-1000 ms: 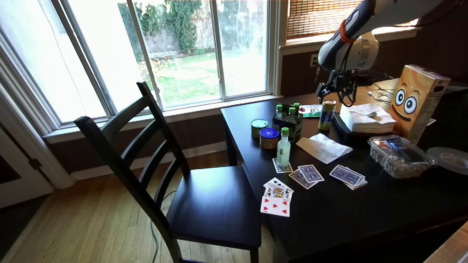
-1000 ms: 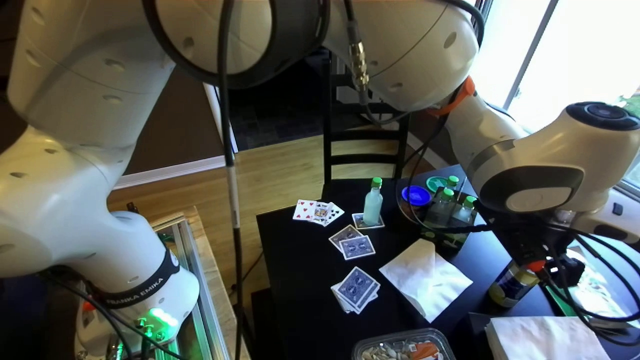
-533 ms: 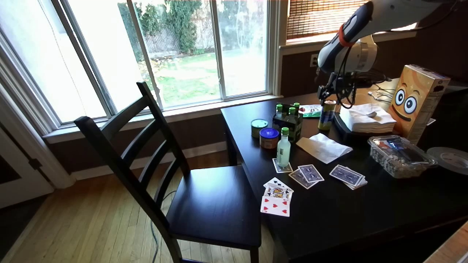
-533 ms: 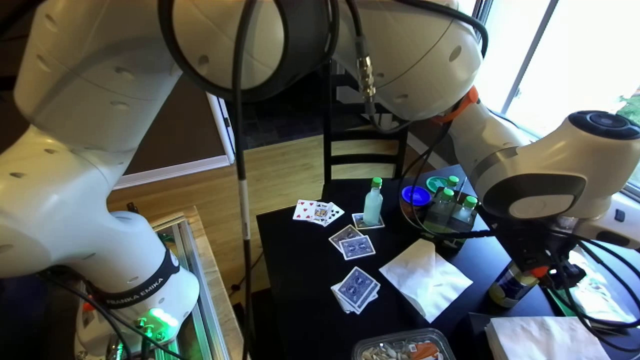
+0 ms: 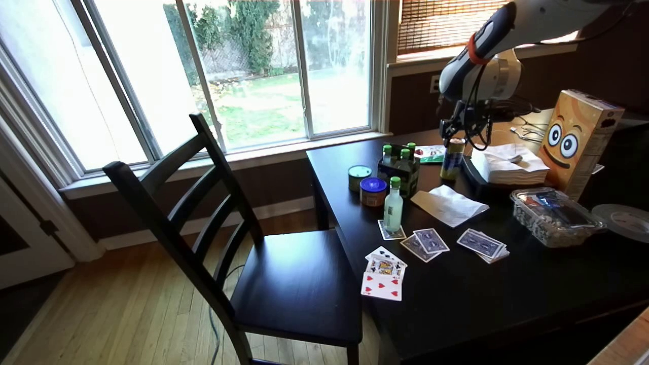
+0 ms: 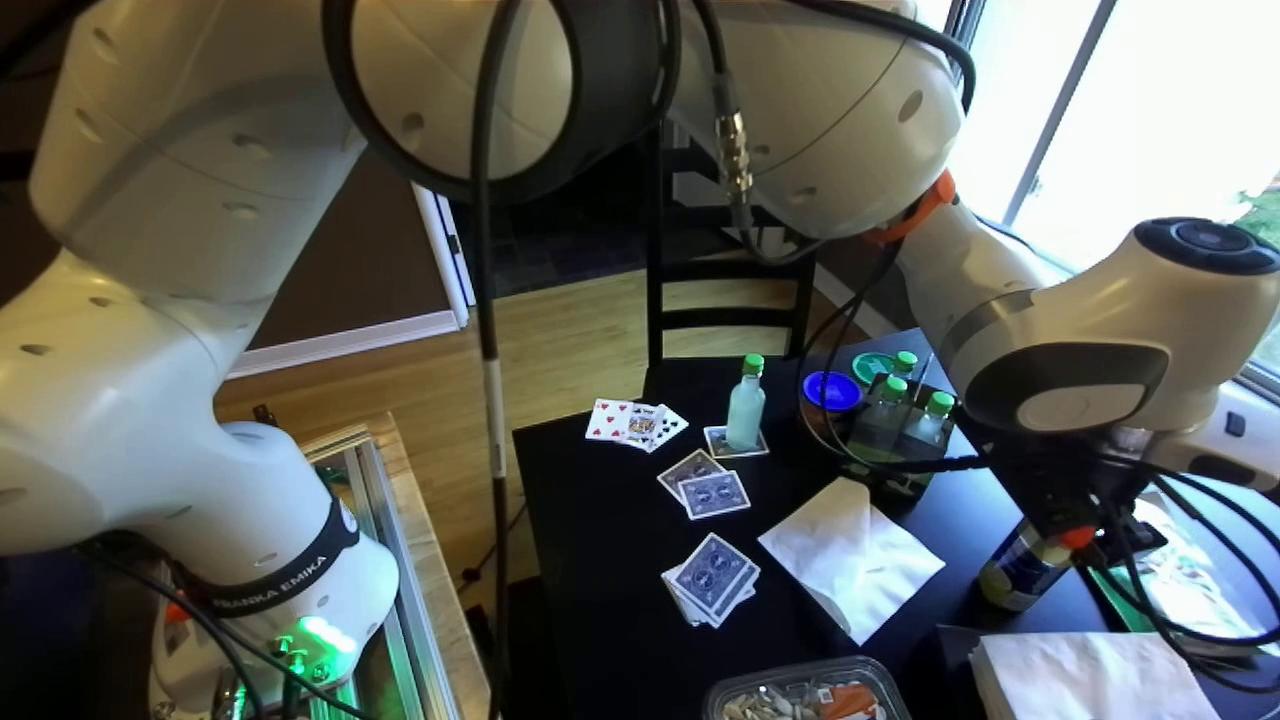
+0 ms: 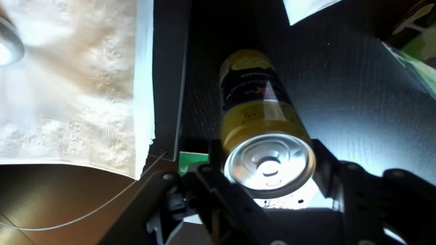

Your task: Put the yellow can inside the bottle package

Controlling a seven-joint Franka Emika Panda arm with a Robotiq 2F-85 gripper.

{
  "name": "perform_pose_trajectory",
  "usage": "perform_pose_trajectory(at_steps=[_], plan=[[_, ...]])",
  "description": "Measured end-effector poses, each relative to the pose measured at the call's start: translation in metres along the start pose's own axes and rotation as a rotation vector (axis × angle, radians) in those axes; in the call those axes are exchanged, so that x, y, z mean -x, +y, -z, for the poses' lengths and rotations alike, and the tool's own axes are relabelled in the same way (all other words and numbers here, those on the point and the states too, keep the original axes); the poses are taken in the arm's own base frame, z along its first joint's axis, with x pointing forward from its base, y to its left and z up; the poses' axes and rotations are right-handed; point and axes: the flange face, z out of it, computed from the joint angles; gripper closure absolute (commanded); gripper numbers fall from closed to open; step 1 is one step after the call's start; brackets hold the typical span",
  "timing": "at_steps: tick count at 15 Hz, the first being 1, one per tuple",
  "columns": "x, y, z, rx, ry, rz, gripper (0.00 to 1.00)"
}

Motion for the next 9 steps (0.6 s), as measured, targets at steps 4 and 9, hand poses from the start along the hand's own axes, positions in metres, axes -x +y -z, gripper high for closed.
perform_pose_trajectory(at_steps=[4, 9], plan=[[-0.019, -0.033, 0.049, -0.041, 0.063, 0.031, 0.62], [-0.039, -0.084, 0.127, -0.105, 0.142, 0.049, 0.62]])
